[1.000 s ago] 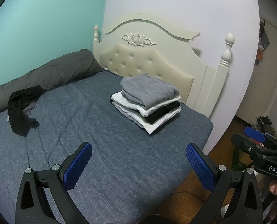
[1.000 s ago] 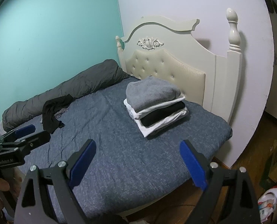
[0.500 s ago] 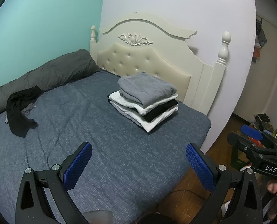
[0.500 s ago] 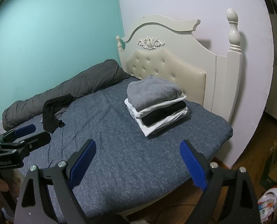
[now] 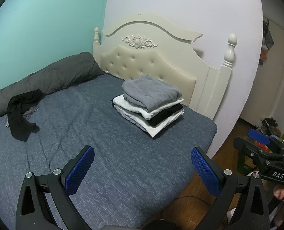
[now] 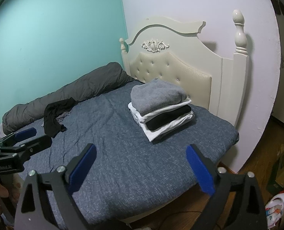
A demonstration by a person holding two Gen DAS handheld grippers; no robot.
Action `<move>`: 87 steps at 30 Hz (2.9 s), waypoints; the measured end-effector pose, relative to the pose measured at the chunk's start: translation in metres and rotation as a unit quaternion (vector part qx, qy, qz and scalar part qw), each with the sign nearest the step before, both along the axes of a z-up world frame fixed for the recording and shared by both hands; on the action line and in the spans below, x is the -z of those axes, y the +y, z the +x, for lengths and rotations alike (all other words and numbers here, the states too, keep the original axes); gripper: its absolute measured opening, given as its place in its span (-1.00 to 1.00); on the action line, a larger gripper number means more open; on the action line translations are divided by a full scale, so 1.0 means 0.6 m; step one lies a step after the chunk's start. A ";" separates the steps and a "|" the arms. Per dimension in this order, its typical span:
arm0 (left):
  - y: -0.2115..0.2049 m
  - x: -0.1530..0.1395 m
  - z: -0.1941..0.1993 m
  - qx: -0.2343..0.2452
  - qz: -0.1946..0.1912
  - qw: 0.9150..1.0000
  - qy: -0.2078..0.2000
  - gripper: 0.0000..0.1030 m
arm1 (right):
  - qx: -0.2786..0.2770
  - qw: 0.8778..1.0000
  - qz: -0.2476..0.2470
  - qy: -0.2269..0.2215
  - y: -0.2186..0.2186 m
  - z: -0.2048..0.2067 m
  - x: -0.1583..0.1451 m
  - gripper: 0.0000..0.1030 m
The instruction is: Fold clothes
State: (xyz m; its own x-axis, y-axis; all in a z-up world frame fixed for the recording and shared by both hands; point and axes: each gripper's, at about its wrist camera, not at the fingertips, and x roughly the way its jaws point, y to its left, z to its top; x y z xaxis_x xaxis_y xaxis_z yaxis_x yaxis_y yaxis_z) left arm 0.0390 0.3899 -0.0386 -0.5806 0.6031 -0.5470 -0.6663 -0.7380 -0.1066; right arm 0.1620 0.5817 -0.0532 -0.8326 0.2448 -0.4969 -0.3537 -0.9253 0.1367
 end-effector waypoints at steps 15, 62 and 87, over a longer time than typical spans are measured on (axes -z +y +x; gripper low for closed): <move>-0.004 -0.004 0.001 0.001 -0.003 1.000 -0.002 0.99 | 0.004 1.000 0.003 0.007 0.001 0.002 -0.008 0.96; -0.015 -0.001 -0.002 0.008 0.001 1.000 -0.009 0.99 | 0.005 1.000 0.006 0.004 -0.008 0.004 -0.007 0.96; -0.016 0.000 0.001 0.012 0.005 1.000 -0.011 0.99 | 0.007 1.000 0.005 0.002 -0.011 0.006 0.000 0.96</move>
State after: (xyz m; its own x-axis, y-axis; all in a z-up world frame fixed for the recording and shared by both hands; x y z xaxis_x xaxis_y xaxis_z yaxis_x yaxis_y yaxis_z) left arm 0.0397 0.3805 -0.0388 -0.5538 0.6223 -0.5533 -0.6810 -0.7208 -0.1290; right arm 0.1657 0.5753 -0.0532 -0.8308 0.2619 -0.4911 -0.3669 -0.9212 0.1294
